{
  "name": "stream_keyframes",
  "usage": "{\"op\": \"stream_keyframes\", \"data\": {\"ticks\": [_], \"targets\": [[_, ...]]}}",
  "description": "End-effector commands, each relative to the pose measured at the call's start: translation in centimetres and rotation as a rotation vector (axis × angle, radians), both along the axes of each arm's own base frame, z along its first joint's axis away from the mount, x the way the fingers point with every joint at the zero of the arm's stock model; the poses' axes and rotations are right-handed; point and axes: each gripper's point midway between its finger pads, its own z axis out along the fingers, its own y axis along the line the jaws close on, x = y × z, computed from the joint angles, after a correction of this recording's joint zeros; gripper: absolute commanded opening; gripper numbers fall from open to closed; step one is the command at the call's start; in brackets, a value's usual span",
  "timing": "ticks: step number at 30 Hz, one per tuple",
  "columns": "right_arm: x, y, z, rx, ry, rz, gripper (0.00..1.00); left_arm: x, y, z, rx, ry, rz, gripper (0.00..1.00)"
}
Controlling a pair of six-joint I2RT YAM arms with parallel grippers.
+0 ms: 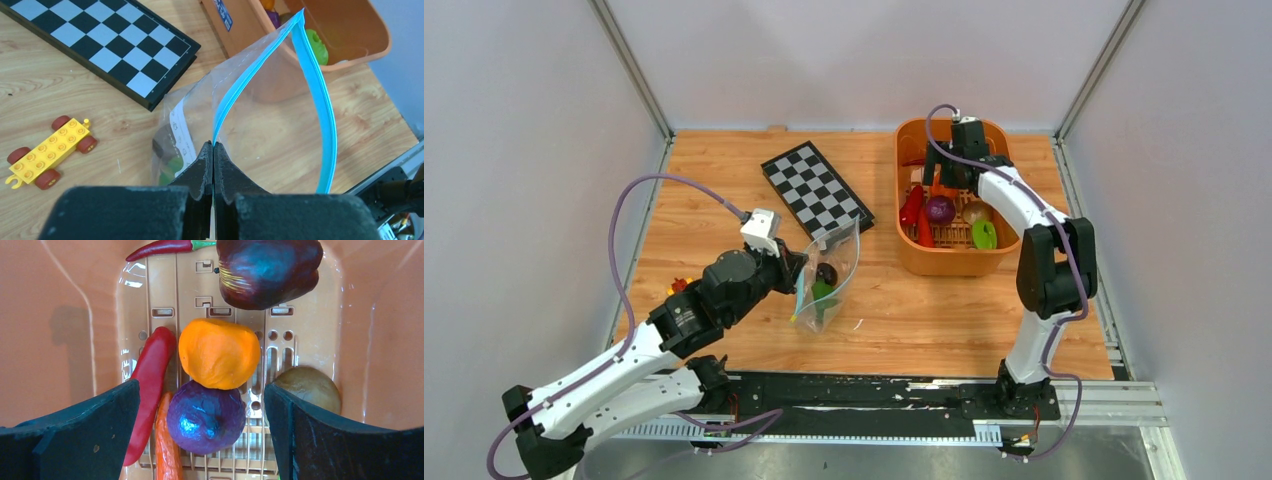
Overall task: Place the food in the zip-top bag and seal the zipper
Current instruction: Pick up the fake fruit from the bin, then place the fake fruit in the zipper food storage bag.
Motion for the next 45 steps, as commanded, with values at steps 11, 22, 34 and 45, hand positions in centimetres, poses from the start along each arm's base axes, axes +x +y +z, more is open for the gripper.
{"op": "stream_keyframes", "data": {"ticks": [11,22,34,45], "targets": [[3.4,-0.4,-3.1,0.015,0.062,-0.020,0.94,0.1,-1.9,2.5,0.021,-0.023,-0.087,0.00],[3.9,-1.6,-4.1,0.014,0.064,-0.054,0.67,0.0,-2.7,1.6,0.062,0.005,-0.125,0.00],[0.2,0.4,0.3,0.137,-0.038,0.058,0.52,0.0,-3.4,0.9,0.047,0.031,-0.140,0.00],[-3.9,2.6,6.0,0.296,-0.153,0.153,0.52,-0.1,-3.8,0.3,0.052,0.057,-0.147,0.00]]}}
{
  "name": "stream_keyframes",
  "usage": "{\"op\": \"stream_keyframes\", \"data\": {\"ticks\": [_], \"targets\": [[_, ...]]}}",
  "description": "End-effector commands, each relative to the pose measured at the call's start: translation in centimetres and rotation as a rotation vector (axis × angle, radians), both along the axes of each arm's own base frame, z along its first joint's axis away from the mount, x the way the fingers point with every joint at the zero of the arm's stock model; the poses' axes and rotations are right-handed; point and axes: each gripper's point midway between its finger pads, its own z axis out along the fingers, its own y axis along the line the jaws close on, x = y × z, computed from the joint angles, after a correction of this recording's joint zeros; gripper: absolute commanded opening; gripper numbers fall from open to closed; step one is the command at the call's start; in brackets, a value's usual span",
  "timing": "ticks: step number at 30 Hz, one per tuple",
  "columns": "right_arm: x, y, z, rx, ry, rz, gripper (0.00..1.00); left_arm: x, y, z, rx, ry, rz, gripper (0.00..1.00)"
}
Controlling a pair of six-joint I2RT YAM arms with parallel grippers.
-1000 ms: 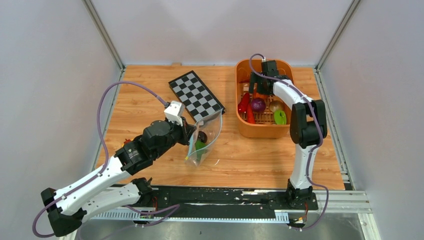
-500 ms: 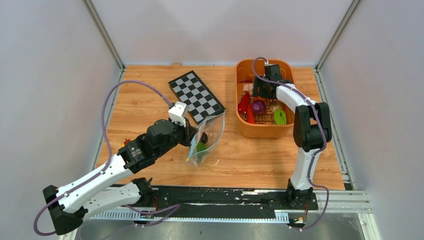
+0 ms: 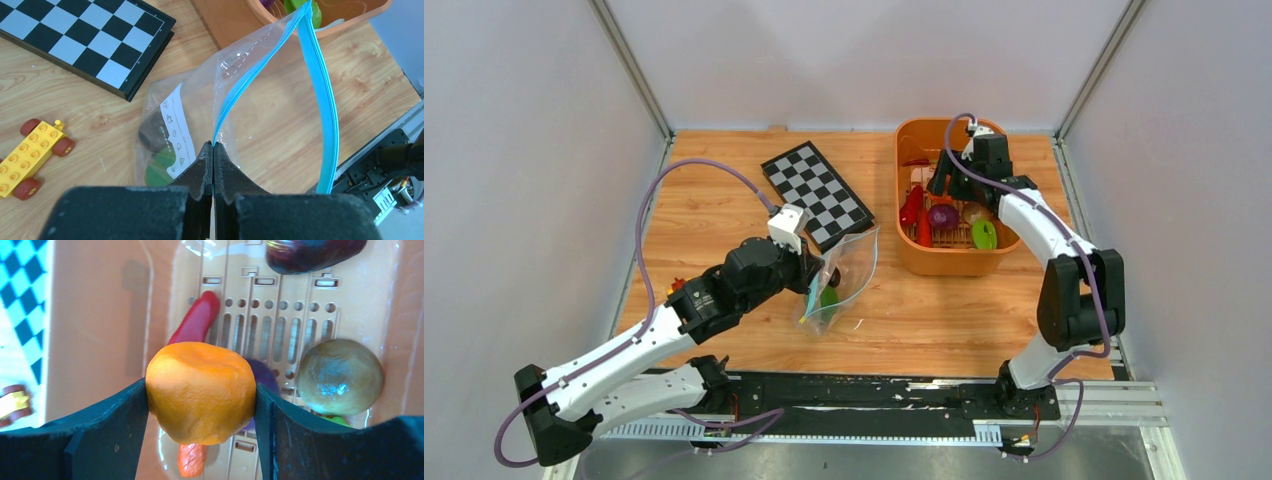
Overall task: Place the food in the zip-top bag and seal the zipper
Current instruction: Place the fake fruit in the zipper food storage bag.
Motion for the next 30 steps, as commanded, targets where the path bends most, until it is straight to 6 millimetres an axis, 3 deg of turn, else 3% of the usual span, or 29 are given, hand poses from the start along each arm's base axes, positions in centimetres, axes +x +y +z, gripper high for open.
{"op": "stream_keyframes", "data": {"ticks": [1,10,18,25,30], "targets": [[-0.6,1.7,5.2,0.122,-0.130,0.055,0.52,0.2,-0.5,2.0,-0.050,-0.024,-0.005,0.00],[-5.1,4.8,9.1,0.293,-0.212,0.224,0.52,0.4,-0.6,1.7,-0.052,-0.011,0.008,0.00],[-11.9,7.6,13.7,0.467,-0.326,0.444,0.53,0.7,-0.3,1.1,-0.053,0.012,0.055,0.00],[-16.8,8.4,17.1,0.492,-0.441,0.587,0.53,0.5,-1.0,0.7,-0.067,0.044,0.035,0.00],[-21.2,11.9,18.2,0.455,-0.466,0.787,0.53,0.2,-2.5,0.6,-0.101,0.077,-0.009,0.00]]}}
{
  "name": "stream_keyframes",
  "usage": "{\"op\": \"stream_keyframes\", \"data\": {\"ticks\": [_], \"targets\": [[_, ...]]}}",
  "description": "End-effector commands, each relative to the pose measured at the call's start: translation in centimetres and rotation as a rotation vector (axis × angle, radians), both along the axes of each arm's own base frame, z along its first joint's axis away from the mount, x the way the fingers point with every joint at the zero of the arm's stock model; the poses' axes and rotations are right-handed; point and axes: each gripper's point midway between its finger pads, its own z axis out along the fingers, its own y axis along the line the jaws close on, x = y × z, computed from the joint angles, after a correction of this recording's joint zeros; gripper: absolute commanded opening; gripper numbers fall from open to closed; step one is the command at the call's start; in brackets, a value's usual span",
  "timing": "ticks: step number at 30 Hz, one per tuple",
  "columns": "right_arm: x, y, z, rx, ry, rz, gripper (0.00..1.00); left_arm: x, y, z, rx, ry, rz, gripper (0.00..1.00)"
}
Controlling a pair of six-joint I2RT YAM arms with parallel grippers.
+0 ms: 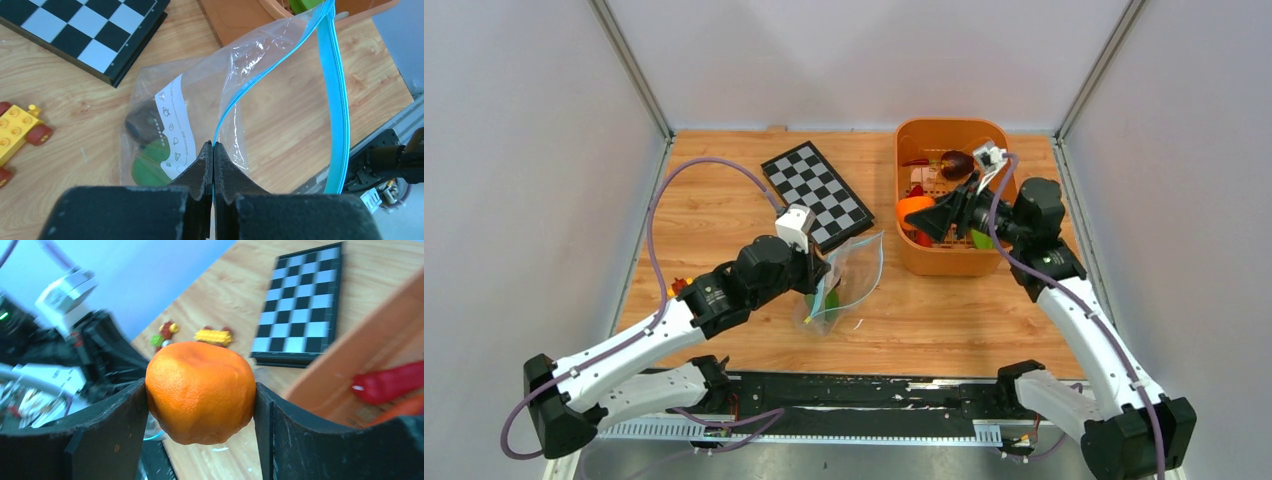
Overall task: Place the food in the zip-top bag and seal the zipper
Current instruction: Place the fake fruit in the zipper food storage bag.
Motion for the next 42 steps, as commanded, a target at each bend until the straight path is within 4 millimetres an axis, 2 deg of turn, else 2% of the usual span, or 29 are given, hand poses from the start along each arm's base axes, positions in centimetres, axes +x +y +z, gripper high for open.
{"op": "stream_keyframes", "data": {"ticks": [1,8,12,18,23,25,28,32,35,39,42], "targets": [[-4.3,3.7,1.5,-0.061,-0.113,0.183,0.52,0.0,-1.8,2.1,-0.095,0.001,-0.034,0.00],[-8.5,8.4,-0.2,-0.176,-0.165,0.297,0.52,-0.1,-2.5,2.5,-0.118,0.011,-0.053,0.00],[-9.2,10.0,-2.5,-0.289,-0.151,0.286,0.52,-0.2,-2.6,3.3,-0.118,0.004,-0.069,0.00],[-7.9,9.6,-5.6,-0.442,-0.129,0.169,0.52,-0.6,-2.5,5.0,-0.154,-0.031,-0.089,0.00],[-6.2,8.7,-5.6,-0.464,-0.158,0.056,0.52,-0.4,-2.4,5.9,-0.170,-0.059,-0.083,0.00],[-6.0,8.8,-6.1,-0.484,-0.149,0.058,0.52,-0.1,-2.5,5.9,-0.169,-0.064,-0.075,0.00],[-4.5,8.4,-7.4,-0.535,-0.126,-0.011,0.52,0.3,-2.7,6.1,-0.183,-0.076,-0.062,0.00],[-3.6,9.2,-8.1,-0.522,-0.089,-0.044,0.53,1.0,-2.2,6.4,-0.150,-0.097,-0.028,0.00],[-3.6,10.3,-8.3,-0.450,-0.023,-0.057,0.52,0.8,-2.1,6.1,-0.128,-0.095,-0.042,0.00],[-5.2,12.3,-8.1,-0.384,-0.032,-0.036,0.52,-0.8,-3.2,5.3,-0.249,-0.091,-0.117,0.00],[-5.6,12.6,-7.7,-0.389,-0.051,-0.069,0.53,-1.1,-2.3,4.9,-0.303,-0.104,-0.087,0.00]]}}
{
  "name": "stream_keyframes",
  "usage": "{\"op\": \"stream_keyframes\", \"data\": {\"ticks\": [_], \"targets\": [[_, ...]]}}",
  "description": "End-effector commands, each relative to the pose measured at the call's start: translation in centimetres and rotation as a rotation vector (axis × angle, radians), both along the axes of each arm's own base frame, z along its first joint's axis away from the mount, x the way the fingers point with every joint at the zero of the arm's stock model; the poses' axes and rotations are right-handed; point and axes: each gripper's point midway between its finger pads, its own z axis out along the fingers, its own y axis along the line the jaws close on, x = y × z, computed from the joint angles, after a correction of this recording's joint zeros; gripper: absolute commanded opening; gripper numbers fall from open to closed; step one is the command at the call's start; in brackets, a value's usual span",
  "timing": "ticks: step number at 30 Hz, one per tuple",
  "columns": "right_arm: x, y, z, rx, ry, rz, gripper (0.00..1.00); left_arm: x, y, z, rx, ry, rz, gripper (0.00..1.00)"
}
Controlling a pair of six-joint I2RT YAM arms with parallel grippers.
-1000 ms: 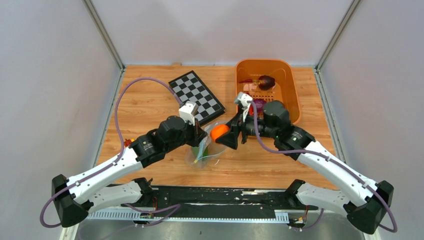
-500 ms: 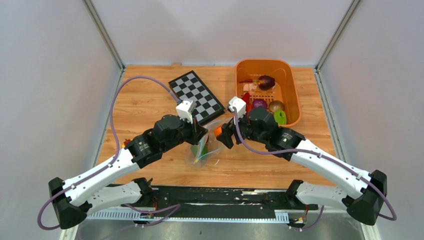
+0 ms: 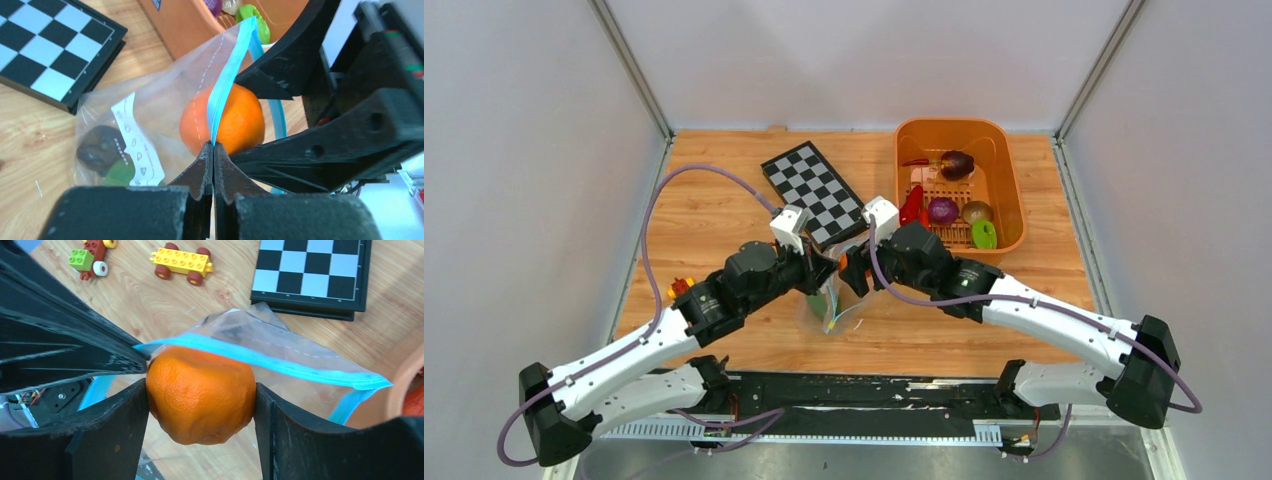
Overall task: Place the food in the zip-top bag and seal the zipper
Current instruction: Place the fake fruit in the zipper food storage bag.
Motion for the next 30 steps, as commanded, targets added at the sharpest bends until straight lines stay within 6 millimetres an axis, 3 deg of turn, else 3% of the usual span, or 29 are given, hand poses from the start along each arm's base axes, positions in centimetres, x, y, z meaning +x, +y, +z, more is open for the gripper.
{"op": "stream_keyframes", "data": {"ticks": [1,9,12,21,25,30], "targets": [[0.0,1.3,2.6,0.098,-0.054,-0.053,0.53,-0.7,0.3,1.7,-0.155,-0.052,0.001,0.00],[-0.2,1.3,0.4,0.023,-0.054,-0.084,0.63,-2.1,1.2,2.6,-0.252,-0.099,-0.025,0.00],[-0.2,1.6,1.1,0.028,-0.064,-0.091,0.67,-2.2,1.5,3.2,-0.245,-0.107,-0.022,0.00],[-1.0,1.9,1.8,0.068,-0.094,-0.097,0.84,-2.4,1.6,1.9,-0.229,-0.071,-0.022,0.00],[-1.4,1.4,2.7,0.107,-0.105,-0.094,0.87,-2.3,1.6,1.9,-0.218,-0.073,-0.021,0.00],[-2.8,0.8,5.2,0.206,-0.132,-0.038,0.87,-2.0,1.8,1.5,-0.188,-0.078,-0.007,0.00]]}}
